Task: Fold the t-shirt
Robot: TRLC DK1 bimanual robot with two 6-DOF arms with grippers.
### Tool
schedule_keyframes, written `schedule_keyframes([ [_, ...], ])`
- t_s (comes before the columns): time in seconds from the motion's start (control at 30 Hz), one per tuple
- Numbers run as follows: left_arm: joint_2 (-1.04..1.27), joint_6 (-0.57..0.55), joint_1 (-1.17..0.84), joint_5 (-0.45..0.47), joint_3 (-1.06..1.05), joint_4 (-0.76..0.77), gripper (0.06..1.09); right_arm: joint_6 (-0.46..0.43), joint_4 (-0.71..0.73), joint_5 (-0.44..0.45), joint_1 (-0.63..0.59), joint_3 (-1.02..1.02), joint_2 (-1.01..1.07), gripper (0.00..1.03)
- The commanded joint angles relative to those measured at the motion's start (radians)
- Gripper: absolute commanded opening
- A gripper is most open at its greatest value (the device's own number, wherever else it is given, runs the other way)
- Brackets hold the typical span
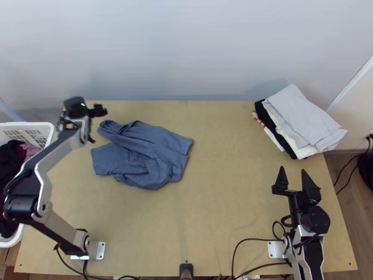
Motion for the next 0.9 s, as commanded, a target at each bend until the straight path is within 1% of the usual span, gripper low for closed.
schedule_keyframes([
  [0.0,-0.094,-0.023,0.030,0.097,0.051,-0.105,1.04,0.016,-0.015,0.009,0.007,-0.008,-0.008,0.99],
  [0.07,-0.137,-0.012,0.043,0.212,0.066,-0.207,1.04,0.016,-0.015,0.009,0.007,-0.008,-0.008,0.99],
  [0.1,-0.157,0.012,0.043,0.243,0.076,-0.257,1.04,0.016,-0.015,0.009,0.007,-0.008,-0.008,0.99],
  [0.17,-0.195,0.060,0.038,0.269,0.082,-0.314,1.04,0.016,-0.015,0.009,0.007,-0.008,-0.008,0.99],
  [0.2,-0.212,0.091,0.030,0.275,0.088,-0.348,1.04,0.016,-0.015,0.009,0.007,-0.008,-0.008,0.99],
  [0.33,-0.257,0.144,0.021,0.292,0.146,-0.515,1.04,0.016,-0.015,0.009,0.007,-0.008,-0.008,0.99],
  [0.5,-0.292,0.192,0.030,0.290,0.188,-0.639,1.04,0.016,-0.015,0.009,0.007,-0.008,-0.008,0.99],
  [0.7,-0.322,0.181,0.040,0.278,0.352,-0.917,1.04,0.016,-0.015,0.009,0.007,-0.008,-0.008,0.99],
  [0.87,-0.364,0.135,0.072,0.277,0.447,-1.147,1.04,0.016,-0.015,0.009,0.007,-0.008,-0.008,0.99],
])
